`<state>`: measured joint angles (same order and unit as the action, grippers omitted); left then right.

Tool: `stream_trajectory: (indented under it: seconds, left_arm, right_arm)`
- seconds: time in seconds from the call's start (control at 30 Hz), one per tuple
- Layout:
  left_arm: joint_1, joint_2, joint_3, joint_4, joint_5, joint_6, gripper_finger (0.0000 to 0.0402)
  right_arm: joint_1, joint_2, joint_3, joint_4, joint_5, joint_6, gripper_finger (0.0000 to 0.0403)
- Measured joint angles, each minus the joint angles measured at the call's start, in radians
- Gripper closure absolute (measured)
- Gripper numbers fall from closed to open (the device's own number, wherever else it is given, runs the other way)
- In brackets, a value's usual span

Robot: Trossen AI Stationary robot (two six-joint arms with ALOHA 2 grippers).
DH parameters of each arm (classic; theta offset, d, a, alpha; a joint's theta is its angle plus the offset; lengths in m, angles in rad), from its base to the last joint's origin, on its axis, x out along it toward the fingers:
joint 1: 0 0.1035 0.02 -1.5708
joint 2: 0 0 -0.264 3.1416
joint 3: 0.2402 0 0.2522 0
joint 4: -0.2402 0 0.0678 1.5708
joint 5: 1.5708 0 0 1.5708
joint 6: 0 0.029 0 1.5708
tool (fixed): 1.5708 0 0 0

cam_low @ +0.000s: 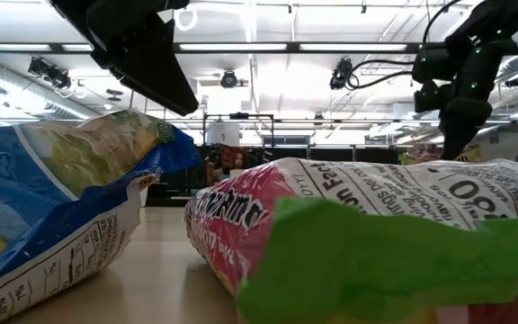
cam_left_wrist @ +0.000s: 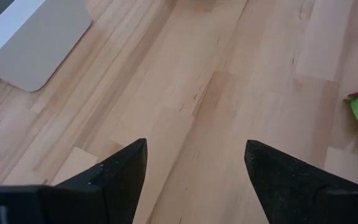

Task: Sort Maruchan noodles
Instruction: Put the green noodle pack into the right white bin

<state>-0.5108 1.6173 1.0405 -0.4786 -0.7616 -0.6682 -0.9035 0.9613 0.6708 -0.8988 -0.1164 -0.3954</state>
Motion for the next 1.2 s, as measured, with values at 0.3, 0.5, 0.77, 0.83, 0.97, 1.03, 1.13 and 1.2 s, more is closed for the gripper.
stream_trajectory:
  seconds: [0.3,0.5,0.77,0.83,0.97,1.03,1.13,1.2]
  left_arm:
    - [-0.017,0.000,0.000,0.000,0.000,0.002,0.0127]
    - [-0.016,0.000,0.000,-0.013,-0.004,0.025,0.0127]
    - [-0.014,0.000,0.000,-0.016,0.002,0.070,0.0127]
    - [-0.014,0.000,0.000,-0.016,0.017,0.075,0.0127]
    - [-0.014,0.000,0.000,-0.016,0.027,0.077,0.0127]
    - [-0.013,0.000,0.000,-0.015,0.024,0.077,0.0127]
    - [0.002,0.000,0.000,-0.013,0.018,0.065,0.0127]
    - [0.020,0.000,0.000,-0.013,0.014,0.054,0.0127]
  right_arm:
    - [-0.026,0.018,0.000,0.001,0.236,-0.035,0.0377]
    - [-0.026,0.018,-0.001,-0.001,0.257,-0.052,0.0336]
    - [0.054,-0.010,0.015,-0.002,0.369,-0.124,0.0274]
    - [0.098,-0.031,0.047,-0.006,0.399,-0.134,0.0268]
    - [0.211,-0.073,0.116,-0.046,0.360,-0.074,0.0268]
    - [0.287,-0.093,0.138,-0.072,0.253,-0.028,0.0268]
    - [0.444,-0.103,0.142,-0.101,0.084,0.074,0.0268]
    - [0.583,-0.094,0.142,-0.104,0.066,0.172,0.0268]
